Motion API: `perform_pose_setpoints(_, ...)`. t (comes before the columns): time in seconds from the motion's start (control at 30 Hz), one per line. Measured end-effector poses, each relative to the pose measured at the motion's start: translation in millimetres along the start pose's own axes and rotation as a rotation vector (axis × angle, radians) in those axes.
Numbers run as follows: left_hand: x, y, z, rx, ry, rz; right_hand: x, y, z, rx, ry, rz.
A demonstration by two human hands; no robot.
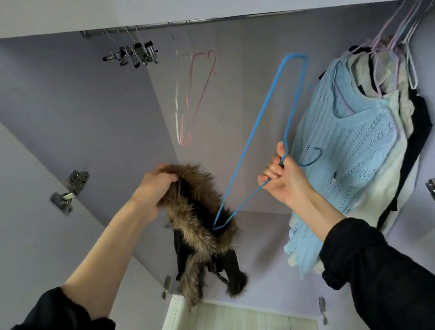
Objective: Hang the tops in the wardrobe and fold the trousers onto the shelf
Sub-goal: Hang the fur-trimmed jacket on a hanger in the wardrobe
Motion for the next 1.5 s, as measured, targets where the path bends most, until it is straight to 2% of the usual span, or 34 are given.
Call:
perform_pose_setpoints(0.1, 7, 3, 13, 0.003, 0.082, -0.029, -2, 9, 17, 0.099, -0.042, 0.009)
perform_pose_setpoints(0.23, 12, -6, 28, 0.066, 0.184, -0.010, -12, -1, 43, 0.507, -0.232, 0.148)
perform_pose_setpoints(0.4, 14, -24, 27, -0.095, 0.235, 0.093, -18, 1, 42, 0.626, -0.339, 0.272)
perform_pose_setpoints(0.5, 14, -42, 19, -0.107, 0.164, 0.181, -22, 0, 31, 0.664, -0.364, 0.367)
perform_pose_setpoints(0.57, 16, -48, 19, -0.056, 0.141, 0.204, -22, 5, 28, 0.557, -0.315, 0.311)
perform_pose_setpoints(0.7, 19, -35, 32, 0.057, 0.181, 0.128, -19, 36, 31, 0.129, -0.124, -0.022)
perform_pose_setpoints(0.8, 23, -25, 42, 0.054, 0.217, 0.094, -21, 52, 43, 0.036, -0.036, -0.161)
perform_pose_setpoints(0.93, 30, -22, 57, 0.163, 0.240, 0.107, -23, 52, 64, 0.216, -0.066, -0.087)
perform_pose_setpoints(1.1, 27, -55, 66, 0.212, 0.244, 0.248, -32, 31, 59, 0.551, -0.259, 0.160)
perform_pose_setpoints(1.17, 24, -70, 55, 0.055, 0.254, 0.330, -33, 28, 48, 0.696, -0.356, 0.234)
perform_pose_setpoints(1.27, 23, -77, 34, -0.336, 0.308, 0.397, -33, 34, 35, 0.976, -0.493, 0.262)
perform_pose_setpoints(1.37, 26, -70, 27, -0.562, 0.314, 0.380, -30, 40, 37, 1.217, -0.593, 0.193)
perform_pose_setpoints(1.5, 29, -49, 29, -0.702, 0.376, 0.283, -19, 59, 42, 1.458, -0.726, 0.114)
Point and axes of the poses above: each hand's wrist, its own x-axis away from the middle knuckle, its own y-axis out of the palm, z = x × y, the point moved 1 cm from there along -x, towards the middle knuckle, and after that the axes turned 10 degrees about y, right-handed, at the moved point
